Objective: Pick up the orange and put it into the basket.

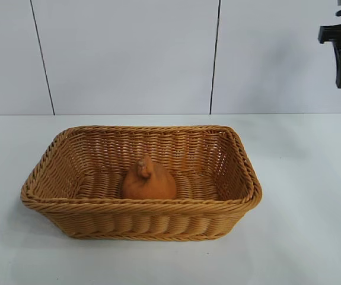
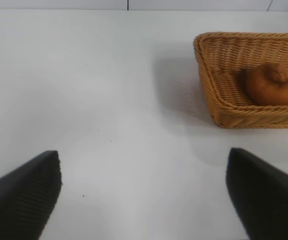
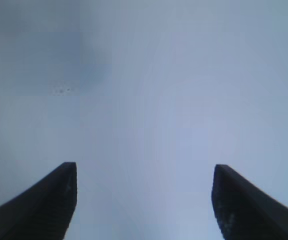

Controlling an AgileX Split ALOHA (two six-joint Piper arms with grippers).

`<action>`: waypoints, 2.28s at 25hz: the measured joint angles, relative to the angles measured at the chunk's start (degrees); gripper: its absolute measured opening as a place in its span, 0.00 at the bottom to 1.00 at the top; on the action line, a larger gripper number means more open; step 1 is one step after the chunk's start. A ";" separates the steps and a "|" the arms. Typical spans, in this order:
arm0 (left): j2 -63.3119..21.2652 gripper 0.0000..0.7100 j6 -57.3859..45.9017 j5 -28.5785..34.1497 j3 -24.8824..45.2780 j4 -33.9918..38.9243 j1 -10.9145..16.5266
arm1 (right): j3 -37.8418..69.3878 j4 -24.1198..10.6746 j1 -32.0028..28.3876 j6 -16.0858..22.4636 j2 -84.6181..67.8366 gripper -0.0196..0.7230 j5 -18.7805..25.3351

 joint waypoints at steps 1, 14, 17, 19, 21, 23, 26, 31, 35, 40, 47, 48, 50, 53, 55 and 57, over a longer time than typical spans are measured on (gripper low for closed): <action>0.00 0.89 0.00 0.00 0.00 0.00 0.00 | 3.50 0.27 0.00 -0.29 -2.15 0.72 0.00; 0.00 0.89 0.00 0.00 0.00 0.00 0.00 | 44.11 2.92 0.00 -2.87 -42.79 0.72 0.05; 0.00 0.89 0.00 0.00 0.00 0.00 0.00 | 48.97 2.92 0.00 -2.90 -54.94 0.72 -3.91; 0.00 0.89 0.00 0.00 0.00 0.00 0.00 | 51.50 3.18 0.00 -2.94 -63.52 0.72 -6.93; 0.00 0.89 0.00 0.00 0.00 0.00 0.00 | 53.99 3.54 0.00 -2.94 -71.30 0.72 -8.63; 0.00 0.89 0.00 0.00 0.00 0.00 0.00 | 54.78 3.68 0.00 -2.94 -75.37 0.72 -9.29; 0.00 0.89 0.00 0.00 0.00 0.00 0.00 | 55.55 3.68 0.00 -2.94 -85.40 0.72 -10.19; 0.00 0.89 0.00 0.00 0.00 0.00 0.00 | 55.55 3.80 0.00 -2.94 -98.21 0.72 -10.59; 0.00 0.89 0.00 0.00 0.00 0.06 0.00 | 55.61 3.81 0.00 -2.94 -102.26 0.72 -10.59; 0.00 0.89 0.00 0.00 0.00 0.13 0.00 | 55.66 3.86 0.13 -2.94 -105.81 0.72 -10.53; 0.00 0.89 0.00 0.00 0.00 0.13 0.00 | 55.66 3.87 3.97 -2.94 -105.99 0.72 -10.55; 0.00 0.89 0.00 0.00 0.00 0.13 0.00 | 55.66 3.87 4.19 -2.94 -105.99 0.72 -10.55; 0.00 0.89 0.00 0.00 0.00 0.13 0.00 | 55.66 3.92 4.31 -2.94 -105.99 0.72 -10.55; 0.00 0.89 0.00 0.00 0.00 0.13 0.00 | 55.66 3.92 4.31 -2.94 -105.99 0.72 -10.55; 0.00 0.89 0.00 0.00 0.00 0.13 0.00 | 55.66 3.98 4.31 -2.94 -105.99 0.72 -10.55; 0.00 0.89 0.00 0.00 0.00 0.13 0.00 | 55.66 3.98 4.31 -2.94 -105.99 0.72 -10.55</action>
